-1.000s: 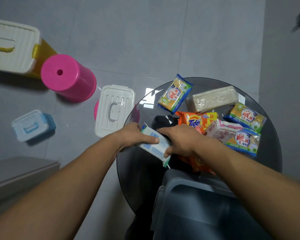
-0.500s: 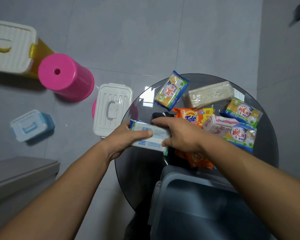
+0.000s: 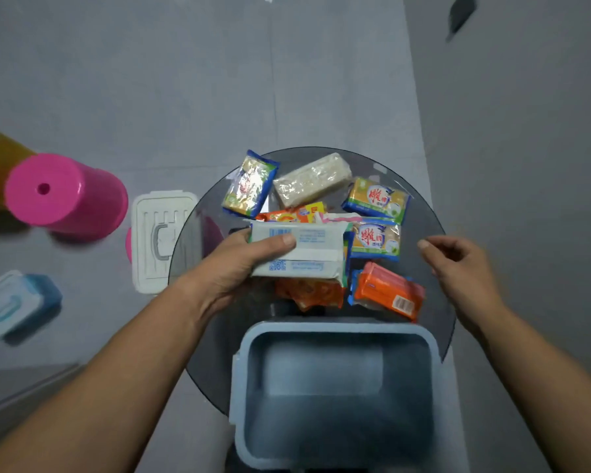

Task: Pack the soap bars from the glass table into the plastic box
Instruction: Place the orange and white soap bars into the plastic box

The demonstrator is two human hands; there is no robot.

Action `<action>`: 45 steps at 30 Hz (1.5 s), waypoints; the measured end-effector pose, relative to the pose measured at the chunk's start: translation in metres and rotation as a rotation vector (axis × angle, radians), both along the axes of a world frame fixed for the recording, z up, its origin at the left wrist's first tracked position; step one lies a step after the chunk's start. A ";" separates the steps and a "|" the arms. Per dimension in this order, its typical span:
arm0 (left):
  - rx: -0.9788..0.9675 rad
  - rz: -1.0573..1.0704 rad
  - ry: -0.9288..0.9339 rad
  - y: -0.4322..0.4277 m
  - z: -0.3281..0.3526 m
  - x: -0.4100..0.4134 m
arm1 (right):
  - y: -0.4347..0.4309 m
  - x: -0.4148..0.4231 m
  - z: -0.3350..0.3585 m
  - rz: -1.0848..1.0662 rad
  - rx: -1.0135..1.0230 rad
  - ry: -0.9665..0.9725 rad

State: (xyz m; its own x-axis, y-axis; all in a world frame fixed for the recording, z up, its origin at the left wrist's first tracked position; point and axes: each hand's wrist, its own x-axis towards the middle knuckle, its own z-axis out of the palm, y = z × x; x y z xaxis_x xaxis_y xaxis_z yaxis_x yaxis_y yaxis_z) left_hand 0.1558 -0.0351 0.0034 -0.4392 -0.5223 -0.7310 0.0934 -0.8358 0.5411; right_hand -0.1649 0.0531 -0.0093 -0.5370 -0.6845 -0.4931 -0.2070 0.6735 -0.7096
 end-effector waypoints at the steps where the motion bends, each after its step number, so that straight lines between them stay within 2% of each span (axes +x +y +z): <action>1: 0.001 -0.031 -0.003 0.003 0.000 -0.008 | 0.014 -0.012 -0.010 -0.004 0.078 0.041; 3: 0.003 -0.072 -0.016 0.008 -0.001 -0.023 | 0.036 -0.027 -0.030 0.011 0.228 0.023; 7: 0.031 -0.105 -0.064 0.022 -0.005 -0.045 | 0.060 -0.027 -0.061 -0.018 0.363 -0.233; 9: 0.037 -0.097 -0.094 0.030 -0.007 -0.051 | 0.064 -0.022 -0.073 -0.017 0.323 -0.310; 13: 0.051 -0.056 -0.123 0.037 -0.013 -0.049 | 0.058 -0.020 -0.085 0.073 0.241 -0.326; 26: -0.008 0.023 -0.112 0.037 -0.006 -0.044 | 0.044 -0.034 -0.085 0.182 0.201 -0.409; 32: 0.006 0.122 -0.071 0.045 -0.003 -0.033 | 0.052 -0.039 -0.065 0.138 0.136 -0.430; 39: -0.003 0.227 -0.023 0.059 0.008 -0.014 | 0.061 -0.042 0.002 -0.078 -0.073 -0.459; 42: -0.019 0.286 0.005 0.063 0.014 0.001 | 0.067 -0.031 0.039 -0.120 -0.166 -0.569; 45: -0.017 0.331 0.061 0.071 0.019 0.020 | 0.082 -0.009 0.067 -0.053 -0.156 -0.730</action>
State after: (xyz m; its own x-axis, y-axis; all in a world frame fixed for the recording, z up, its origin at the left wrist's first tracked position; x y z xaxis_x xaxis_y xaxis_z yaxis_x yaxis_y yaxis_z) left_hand 0.1754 0.0358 0.0223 -0.2864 -0.6560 -0.6983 0.3904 -0.7455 0.5402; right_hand -0.1741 0.1349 0.0573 -0.1444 -0.7581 -0.6360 0.3836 0.5496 -0.7422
